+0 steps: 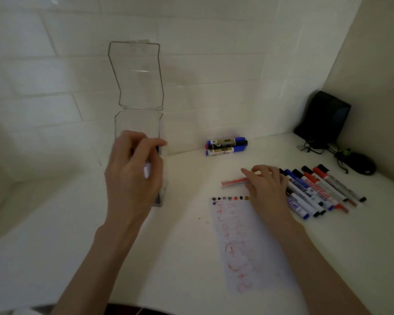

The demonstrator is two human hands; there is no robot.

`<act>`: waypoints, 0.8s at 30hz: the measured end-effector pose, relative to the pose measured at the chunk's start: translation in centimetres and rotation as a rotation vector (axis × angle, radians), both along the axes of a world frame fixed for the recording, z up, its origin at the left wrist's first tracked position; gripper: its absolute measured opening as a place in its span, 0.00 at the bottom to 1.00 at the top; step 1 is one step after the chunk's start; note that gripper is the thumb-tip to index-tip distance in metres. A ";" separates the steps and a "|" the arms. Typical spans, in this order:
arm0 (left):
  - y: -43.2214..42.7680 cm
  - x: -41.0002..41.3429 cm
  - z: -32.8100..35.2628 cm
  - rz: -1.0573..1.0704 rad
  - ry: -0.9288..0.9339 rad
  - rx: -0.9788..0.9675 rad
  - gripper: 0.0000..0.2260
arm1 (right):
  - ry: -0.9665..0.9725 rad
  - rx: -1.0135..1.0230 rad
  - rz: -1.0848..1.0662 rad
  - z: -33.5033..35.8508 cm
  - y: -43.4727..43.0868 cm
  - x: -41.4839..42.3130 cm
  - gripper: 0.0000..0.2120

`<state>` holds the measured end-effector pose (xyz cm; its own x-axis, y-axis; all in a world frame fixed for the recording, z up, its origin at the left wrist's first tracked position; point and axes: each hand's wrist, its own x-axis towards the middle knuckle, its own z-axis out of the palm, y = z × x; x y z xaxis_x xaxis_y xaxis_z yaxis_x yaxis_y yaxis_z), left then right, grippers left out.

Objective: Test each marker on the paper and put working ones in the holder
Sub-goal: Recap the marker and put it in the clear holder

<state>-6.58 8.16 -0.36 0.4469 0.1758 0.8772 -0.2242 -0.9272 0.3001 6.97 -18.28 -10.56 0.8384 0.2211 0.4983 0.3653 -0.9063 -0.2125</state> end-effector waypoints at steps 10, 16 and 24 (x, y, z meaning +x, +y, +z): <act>-5.3 2.7 -6.2 -0.390 0.350 -0.081 0.11 | -0.211 0.103 0.268 1.2 0.9 -0.4 0.11; -6.1 4.2 -6.0 -0.429 0.593 -0.145 0.19 | 0.390 1.078 0.304 6.1 2.7 -4.3 0.04; -7.2 4.8 -7.0 -0.374 0.710 0.113 0.17 | 0.506 1.058 0.338 6.2 2.4 -5.6 0.11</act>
<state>-1.75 0.98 -7.32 0.9153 -0.1681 0.3660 -0.3166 -0.8619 0.3962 1.35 -15.84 -4.34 0.9688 0.1489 0.1981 0.2108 -0.0750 -0.9746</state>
